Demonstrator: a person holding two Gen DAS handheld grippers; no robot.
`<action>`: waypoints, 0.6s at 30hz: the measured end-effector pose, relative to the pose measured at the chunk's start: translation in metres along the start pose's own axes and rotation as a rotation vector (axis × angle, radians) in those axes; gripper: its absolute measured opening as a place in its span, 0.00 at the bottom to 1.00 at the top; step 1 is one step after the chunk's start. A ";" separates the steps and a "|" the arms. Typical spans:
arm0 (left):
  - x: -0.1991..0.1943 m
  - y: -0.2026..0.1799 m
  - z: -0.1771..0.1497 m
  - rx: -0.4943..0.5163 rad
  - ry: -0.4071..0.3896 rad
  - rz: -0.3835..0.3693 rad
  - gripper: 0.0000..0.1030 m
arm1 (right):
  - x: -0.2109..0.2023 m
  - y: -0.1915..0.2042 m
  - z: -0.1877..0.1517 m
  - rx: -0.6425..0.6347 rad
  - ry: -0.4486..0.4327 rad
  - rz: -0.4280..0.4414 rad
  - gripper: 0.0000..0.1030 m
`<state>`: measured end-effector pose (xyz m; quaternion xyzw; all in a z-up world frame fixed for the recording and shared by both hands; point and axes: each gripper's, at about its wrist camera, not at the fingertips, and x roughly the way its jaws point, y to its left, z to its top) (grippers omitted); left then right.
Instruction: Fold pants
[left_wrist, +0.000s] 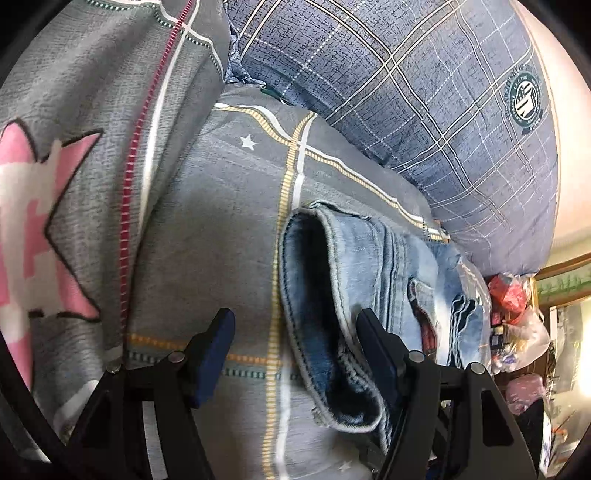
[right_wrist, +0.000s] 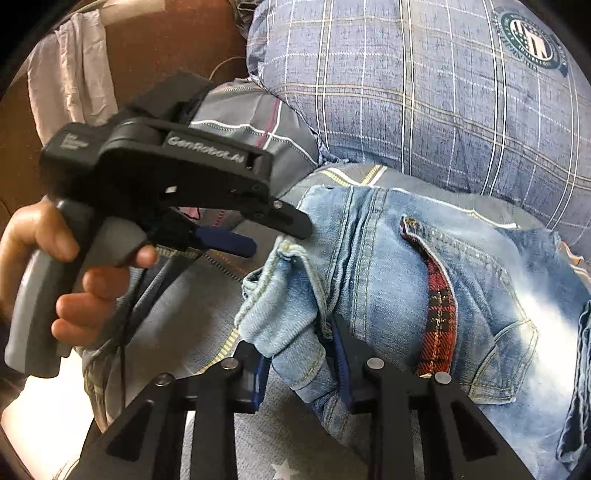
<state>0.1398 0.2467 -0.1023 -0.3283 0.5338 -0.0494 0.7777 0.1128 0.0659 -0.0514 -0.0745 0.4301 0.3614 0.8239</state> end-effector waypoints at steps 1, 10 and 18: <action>0.001 -0.001 0.001 -0.006 0.000 -0.007 0.67 | -0.001 0.003 -0.002 -0.001 -0.004 0.001 0.30; 0.021 -0.017 0.000 -0.039 0.031 -0.074 0.67 | -0.009 0.004 0.000 0.006 -0.031 0.013 0.29; 0.029 -0.026 0.001 -0.037 -0.004 -0.124 0.30 | -0.015 0.003 -0.001 0.027 -0.050 0.022 0.29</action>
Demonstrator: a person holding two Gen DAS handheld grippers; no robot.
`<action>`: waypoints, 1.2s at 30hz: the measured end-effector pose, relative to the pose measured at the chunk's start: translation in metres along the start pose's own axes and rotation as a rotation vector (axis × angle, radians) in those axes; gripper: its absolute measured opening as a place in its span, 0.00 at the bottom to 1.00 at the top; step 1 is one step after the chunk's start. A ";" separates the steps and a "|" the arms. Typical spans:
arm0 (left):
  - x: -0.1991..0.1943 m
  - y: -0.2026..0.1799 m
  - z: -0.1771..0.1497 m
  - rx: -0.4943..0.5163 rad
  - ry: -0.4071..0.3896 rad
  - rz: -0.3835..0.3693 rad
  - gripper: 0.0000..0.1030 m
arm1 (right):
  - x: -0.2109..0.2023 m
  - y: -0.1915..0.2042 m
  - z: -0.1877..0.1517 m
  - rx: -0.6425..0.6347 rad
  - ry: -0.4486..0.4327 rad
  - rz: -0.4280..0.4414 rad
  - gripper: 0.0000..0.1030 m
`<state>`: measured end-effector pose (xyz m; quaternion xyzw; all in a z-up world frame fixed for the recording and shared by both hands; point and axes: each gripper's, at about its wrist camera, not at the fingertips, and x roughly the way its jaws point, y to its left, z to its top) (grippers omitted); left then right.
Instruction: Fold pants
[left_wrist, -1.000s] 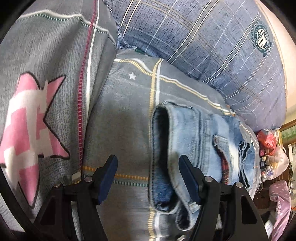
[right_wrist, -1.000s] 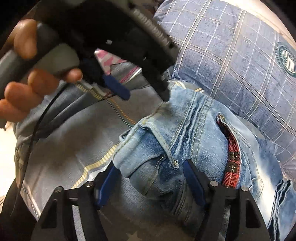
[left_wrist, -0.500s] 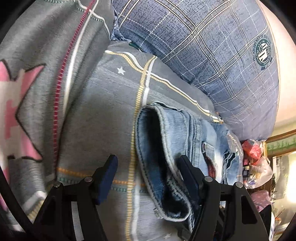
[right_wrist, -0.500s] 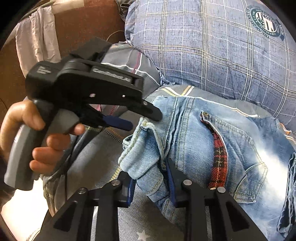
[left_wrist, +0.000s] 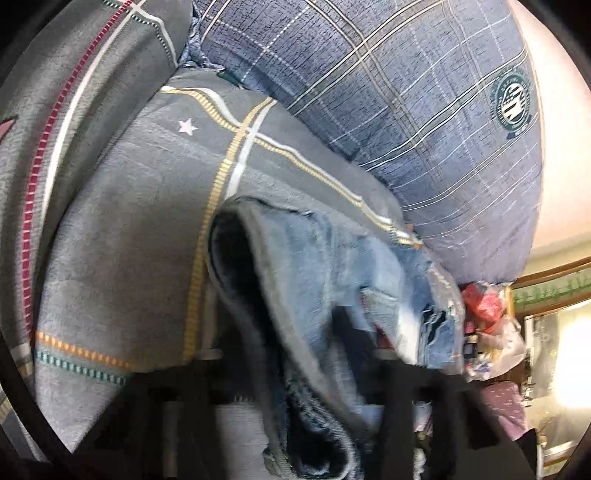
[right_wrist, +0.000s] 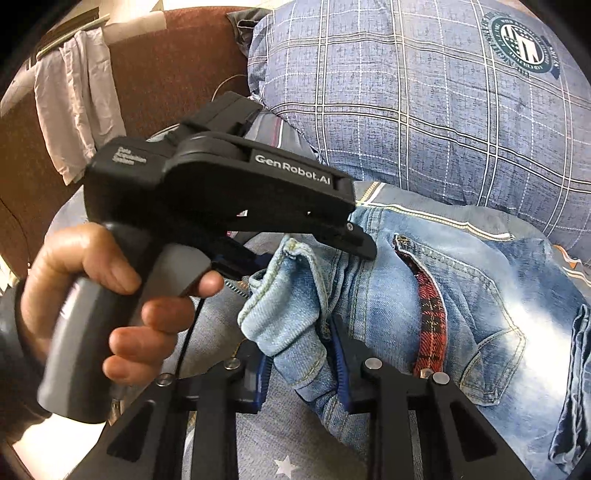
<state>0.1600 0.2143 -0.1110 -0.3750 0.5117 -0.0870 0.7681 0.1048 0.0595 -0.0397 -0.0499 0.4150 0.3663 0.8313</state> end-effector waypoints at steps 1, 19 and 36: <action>-0.001 0.000 0.000 0.001 -0.007 0.007 0.22 | -0.001 0.000 -0.001 0.000 0.002 0.000 0.29; -0.019 -0.029 -0.001 0.107 -0.065 0.060 0.09 | -0.017 -0.010 0.007 0.023 -0.041 0.013 0.29; -0.028 -0.086 -0.012 0.275 -0.124 0.212 0.09 | -0.049 -0.023 0.005 0.087 -0.104 0.026 0.29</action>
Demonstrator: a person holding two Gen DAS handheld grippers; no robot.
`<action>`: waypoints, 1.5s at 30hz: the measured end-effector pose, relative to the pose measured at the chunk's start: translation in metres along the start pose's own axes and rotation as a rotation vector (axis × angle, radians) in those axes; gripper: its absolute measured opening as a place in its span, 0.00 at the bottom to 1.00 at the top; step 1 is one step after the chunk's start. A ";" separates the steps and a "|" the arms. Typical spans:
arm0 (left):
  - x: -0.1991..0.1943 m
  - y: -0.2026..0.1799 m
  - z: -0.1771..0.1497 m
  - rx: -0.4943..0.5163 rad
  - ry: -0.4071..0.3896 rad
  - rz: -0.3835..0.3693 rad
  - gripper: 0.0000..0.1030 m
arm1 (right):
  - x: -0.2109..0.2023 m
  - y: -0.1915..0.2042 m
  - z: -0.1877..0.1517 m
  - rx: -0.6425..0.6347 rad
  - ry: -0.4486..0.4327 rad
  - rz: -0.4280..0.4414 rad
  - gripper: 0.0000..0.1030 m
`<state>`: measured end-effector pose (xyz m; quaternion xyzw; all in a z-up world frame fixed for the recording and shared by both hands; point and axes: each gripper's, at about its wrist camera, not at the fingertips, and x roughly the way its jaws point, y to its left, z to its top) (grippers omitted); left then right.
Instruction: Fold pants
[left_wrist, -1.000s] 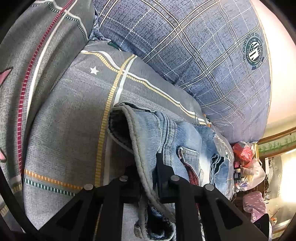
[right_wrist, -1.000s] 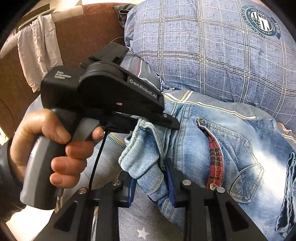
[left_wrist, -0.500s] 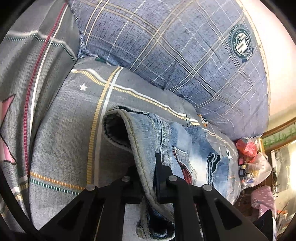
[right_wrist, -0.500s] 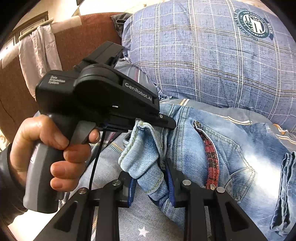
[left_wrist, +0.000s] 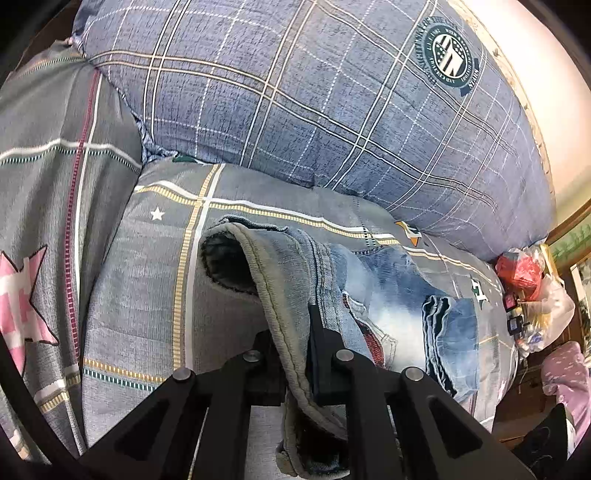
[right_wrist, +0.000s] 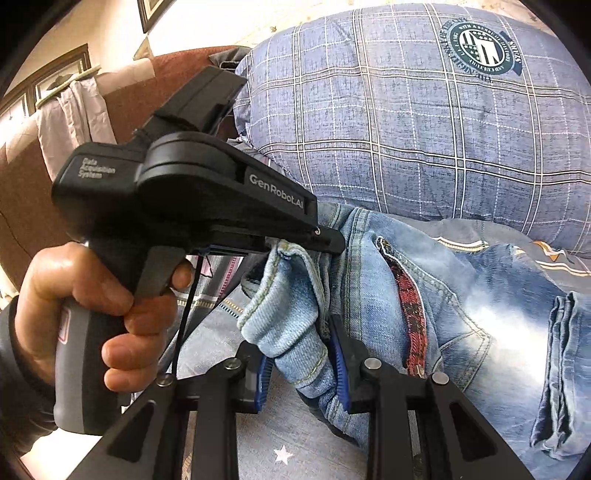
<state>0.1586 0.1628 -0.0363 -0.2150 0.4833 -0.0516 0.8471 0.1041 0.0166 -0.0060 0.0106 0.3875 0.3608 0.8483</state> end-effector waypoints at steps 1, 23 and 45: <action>-0.001 -0.001 0.000 0.003 -0.002 0.003 0.09 | -0.002 -0.001 0.000 0.003 -0.003 0.000 0.29; -0.015 -0.038 0.004 0.084 -0.031 0.016 0.09 | -0.034 -0.012 -0.002 0.063 -0.068 0.000 0.29; -0.025 -0.099 0.000 0.179 -0.053 -0.011 0.09 | -0.076 -0.035 -0.007 0.142 -0.150 0.003 0.29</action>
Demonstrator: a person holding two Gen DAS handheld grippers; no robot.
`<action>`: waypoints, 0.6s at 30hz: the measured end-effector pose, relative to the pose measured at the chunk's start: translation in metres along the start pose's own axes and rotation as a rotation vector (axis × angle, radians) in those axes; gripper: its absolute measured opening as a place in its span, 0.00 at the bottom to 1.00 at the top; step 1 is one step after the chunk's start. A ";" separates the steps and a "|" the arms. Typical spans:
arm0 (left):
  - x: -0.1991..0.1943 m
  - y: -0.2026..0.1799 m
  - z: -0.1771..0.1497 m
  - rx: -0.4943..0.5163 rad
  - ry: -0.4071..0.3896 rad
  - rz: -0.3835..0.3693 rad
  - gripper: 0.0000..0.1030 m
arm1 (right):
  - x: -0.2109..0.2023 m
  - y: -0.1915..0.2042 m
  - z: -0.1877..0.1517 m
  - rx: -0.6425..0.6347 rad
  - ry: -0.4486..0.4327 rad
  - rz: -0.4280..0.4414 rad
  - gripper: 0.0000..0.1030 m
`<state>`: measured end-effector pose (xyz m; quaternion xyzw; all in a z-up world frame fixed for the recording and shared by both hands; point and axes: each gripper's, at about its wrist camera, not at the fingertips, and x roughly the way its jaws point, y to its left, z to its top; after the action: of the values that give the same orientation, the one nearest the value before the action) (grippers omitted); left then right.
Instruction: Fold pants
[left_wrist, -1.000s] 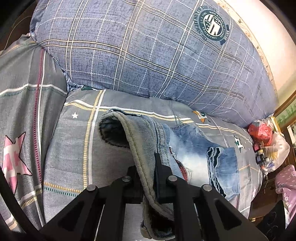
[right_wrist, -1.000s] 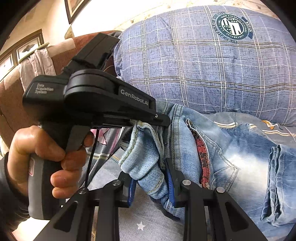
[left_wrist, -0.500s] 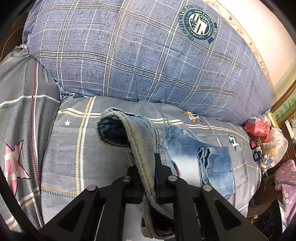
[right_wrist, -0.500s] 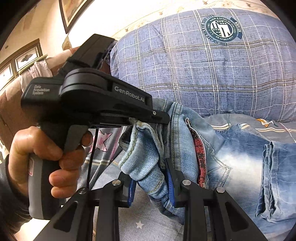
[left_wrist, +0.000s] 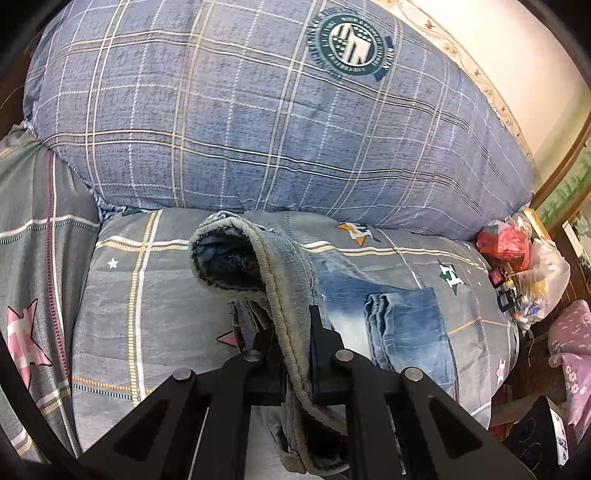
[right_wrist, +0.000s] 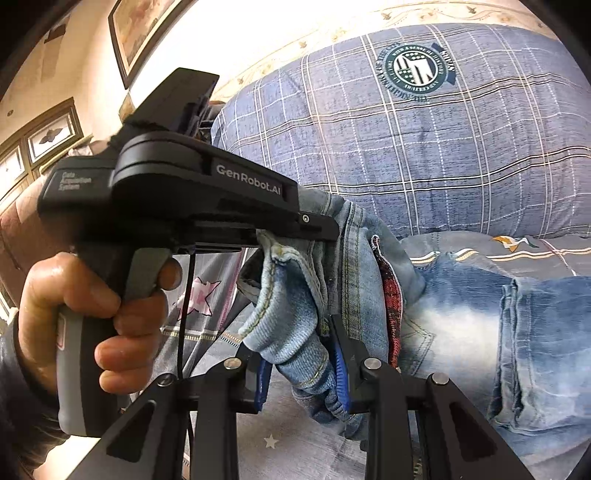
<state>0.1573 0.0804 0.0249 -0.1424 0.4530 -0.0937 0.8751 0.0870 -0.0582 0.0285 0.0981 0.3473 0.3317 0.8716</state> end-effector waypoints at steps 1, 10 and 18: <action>0.000 -0.004 0.000 0.006 0.000 -0.001 0.09 | -0.002 -0.001 0.000 0.002 -0.005 -0.002 0.28; 0.000 -0.042 0.005 0.056 0.000 -0.020 0.09 | -0.026 -0.018 0.003 0.035 -0.044 -0.017 0.27; 0.006 -0.080 0.008 0.107 0.009 -0.034 0.09 | -0.050 -0.038 0.002 0.060 -0.087 -0.045 0.27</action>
<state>0.1647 0.0044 0.0515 -0.1027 0.4488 -0.1333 0.8777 0.0806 -0.1192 0.0418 0.1307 0.3208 0.2967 0.8899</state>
